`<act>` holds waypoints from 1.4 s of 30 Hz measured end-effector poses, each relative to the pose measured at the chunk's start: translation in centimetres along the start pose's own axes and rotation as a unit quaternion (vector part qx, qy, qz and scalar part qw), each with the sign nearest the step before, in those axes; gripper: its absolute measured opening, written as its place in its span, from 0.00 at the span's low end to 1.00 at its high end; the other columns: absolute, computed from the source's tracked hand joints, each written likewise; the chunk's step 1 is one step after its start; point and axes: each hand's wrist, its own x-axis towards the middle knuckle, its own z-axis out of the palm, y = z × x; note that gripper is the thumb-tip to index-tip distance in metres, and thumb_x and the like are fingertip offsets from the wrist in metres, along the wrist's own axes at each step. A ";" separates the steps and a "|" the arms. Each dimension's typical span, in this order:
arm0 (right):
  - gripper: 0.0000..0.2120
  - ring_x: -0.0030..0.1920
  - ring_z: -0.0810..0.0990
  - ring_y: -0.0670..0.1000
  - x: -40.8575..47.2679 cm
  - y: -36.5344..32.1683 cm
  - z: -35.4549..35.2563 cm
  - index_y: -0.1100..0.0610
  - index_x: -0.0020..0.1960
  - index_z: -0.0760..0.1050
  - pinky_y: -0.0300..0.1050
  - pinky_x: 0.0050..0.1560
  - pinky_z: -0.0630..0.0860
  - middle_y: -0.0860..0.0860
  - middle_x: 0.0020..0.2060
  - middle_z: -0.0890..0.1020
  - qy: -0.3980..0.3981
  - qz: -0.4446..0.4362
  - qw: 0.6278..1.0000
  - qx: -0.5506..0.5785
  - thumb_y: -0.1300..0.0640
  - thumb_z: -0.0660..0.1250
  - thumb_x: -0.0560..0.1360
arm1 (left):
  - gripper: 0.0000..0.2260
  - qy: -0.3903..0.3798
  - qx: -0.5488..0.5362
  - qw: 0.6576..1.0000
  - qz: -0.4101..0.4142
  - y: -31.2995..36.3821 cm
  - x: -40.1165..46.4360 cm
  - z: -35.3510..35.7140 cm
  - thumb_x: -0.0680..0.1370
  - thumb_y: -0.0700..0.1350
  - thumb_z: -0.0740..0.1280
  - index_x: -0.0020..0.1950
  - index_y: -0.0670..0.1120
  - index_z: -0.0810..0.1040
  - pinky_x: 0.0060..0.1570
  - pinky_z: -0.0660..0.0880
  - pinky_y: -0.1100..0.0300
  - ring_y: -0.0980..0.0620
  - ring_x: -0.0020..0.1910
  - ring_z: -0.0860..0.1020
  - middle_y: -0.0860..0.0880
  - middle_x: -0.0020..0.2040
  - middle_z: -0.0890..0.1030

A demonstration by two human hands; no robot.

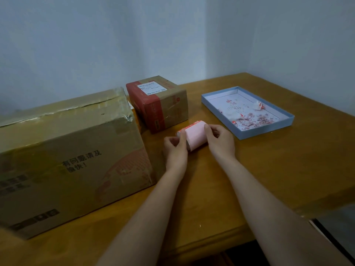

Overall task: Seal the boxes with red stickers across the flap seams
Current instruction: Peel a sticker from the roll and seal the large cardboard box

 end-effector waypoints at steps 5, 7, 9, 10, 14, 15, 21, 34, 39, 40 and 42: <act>0.17 0.54 0.77 0.45 0.0 0.0 -0.1 0.54 0.62 0.78 0.39 0.51 0.73 0.49 0.57 0.81 -0.003 -0.004 1.000 -0.003 0.46 0.62 0.80 | 0.16 -0.025 0.018 0.998 0.047 -0.9 0.4 0.0 0.76 0.63 0.61 0.44 0.51 0.77 0.52 0.75 0.53 0.49 0.49 0.78 0.46 0.53 0.78; 0.16 0.55 0.77 0.46 -0.1 0.0 -0.2 0.54 0.62 0.77 0.40 0.52 0.75 0.50 0.57 0.81 -0.011 -0.007 1.000 0.001 0.47 0.62 0.80 | 0.15 -0.030 0.006 0.999 0.045 -1.1 0.4 0.0 0.76 0.61 0.63 0.47 0.50 0.78 0.54 0.75 0.53 0.49 0.51 0.78 0.45 0.55 0.78; 0.15 0.55 0.78 0.47 -0.1 -0.1 -0.3 0.55 0.63 0.77 0.41 0.54 0.75 0.50 0.58 0.81 -0.017 -0.011 1.000 0.004 0.49 0.63 0.80 | 0.15 -0.024 -0.007 0.999 0.043 -1.1 0.4 -0.1 0.77 0.58 0.65 0.51 0.47 0.79 0.53 0.76 0.55 0.50 0.50 0.78 0.45 0.54 0.79; 0.14 0.55 0.77 0.46 -0.1 -0.1 -0.3 0.54 0.63 0.77 0.41 0.54 0.75 0.50 0.58 0.81 -0.020 -0.012 1.000 0.002 0.51 0.63 0.80 | 0.14 -0.021 -0.014 0.999 0.040 -1.1 0.4 -0.1 0.77 0.57 0.65 0.52 0.46 0.79 0.53 0.76 0.55 0.50 0.50 0.78 0.45 0.54 0.79; 0.13 0.53 0.75 0.43 -0.3 -0.2 -0.2 0.54 0.64 0.76 0.38 0.53 0.73 0.49 0.59 0.80 -0.035 -0.021 0.999 -0.021 0.55 0.63 0.80 | 0.15 -0.013 -0.034 0.999 0.036 -0.9 0.1 -0.4 0.77 0.54 0.67 0.59 0.46 0.77 0.54 0.77 0.58 0.52 0.52 0.78 0.47 0.55 0.79; 0.14 0.54 0.76 0.44 -0.4 -0.3 -0.3 0.54 0.64 0.76 0.38 0.53 0.72 0.50 0.59 0.80 -0.036 -0.019 0.999 -0.024 0.55 0.63 0.80 | 0.15 -0.013 -0.036 0.999 0.037 -0.9 0.0 -0.4 0.77 0.53 0.67 0.59 0.45 0.77 0.53 0.77 0.59 0.52 0.52 0.78 0.47 0.54 0.79; 0.15 0.56 0.75 0.44 -0.7 -0.3 -0.2 0.53 0.66 0.74 0.37 0.53 0.73 0.49 0.61 0.78 -0.019 -0.032 0.999 -0.019 0.57 0.64 0.80 | 0.04 -0.028 -0.042 0.997 0.050 -0.4 -0.5 -0.7 0.78 0.47 0.68 0.51 0.49 0.76 0.49 0.77 0.60 0.53 0.48 0.79 0.52 0.47 0.80; 0.06 0.56 0.72 0.47 -2.3 -0.7 0.0 0.55 0.51 0.81 0.37 0.51 0.68 0.49 0.51 0.82 0.004 -0.312 0.936 -0.161 0.55 0.70 0.75 | 0.12 -0.063 -0.068 0.992 0.084 -0.9 -0.7 -0.8 0.78 0.49 0.69 0.59 0.47 0.78 0.49 0.78 0.64 0.57 0.51 0.80 0.52 0.53 0.81; 0.07 0.55 0.73 0.48 -2.4 -0.7 0.0 0.56 0.51 0.83 0.39 0.50 0.71 0.49 0.50 0.82 0.008 -0.314 0.935 -0.166 0.54 0.72 0.74 | 0.08 -0.067 -0.085 0.992 0.071 -0.7 -0.7 -0.7 0.79 0.45 0.68 0.57 0.46 0.79 0.48 0.80 0.63 0.55 0.50 0.81 0.50 0.52 0.82; 0.07 0.55 0.73 0.49 -2.5 -0.8 0.0 0.56 0.50 0.83 0.39 0.50 0.71 0.50 0.50 0.82 0.011 -0.315 0.934 -0.167 0.55 0.72 0.74 | 0.08 -0.067 -0.088 0.991 0.072 -0.7 -0.8 -0.7 0.79 0.45 0.68 0.56 0.46 0.79 0.47 0.80 0.63 0.55 0.49 0.82 0.49 0.51 0.82; 0.07 0.55 0.73 0.49 -2.5 -0.8 -0.1 0.56 0.50 0.83 0.40 0.49 0.72 0.50 0.50 0.82 0.013 -0.314 0.934 -0.169 0.55 0.72 0.74 | 0.08 -0.070 -0.083 0.991 0.078 -0.7 -0.8 -0.7 0.79 0.44 0.67 0.57 0.45 0.79 0.47 0.80 0.63 0.54 0.49 0.82 0.49 0.51 0.82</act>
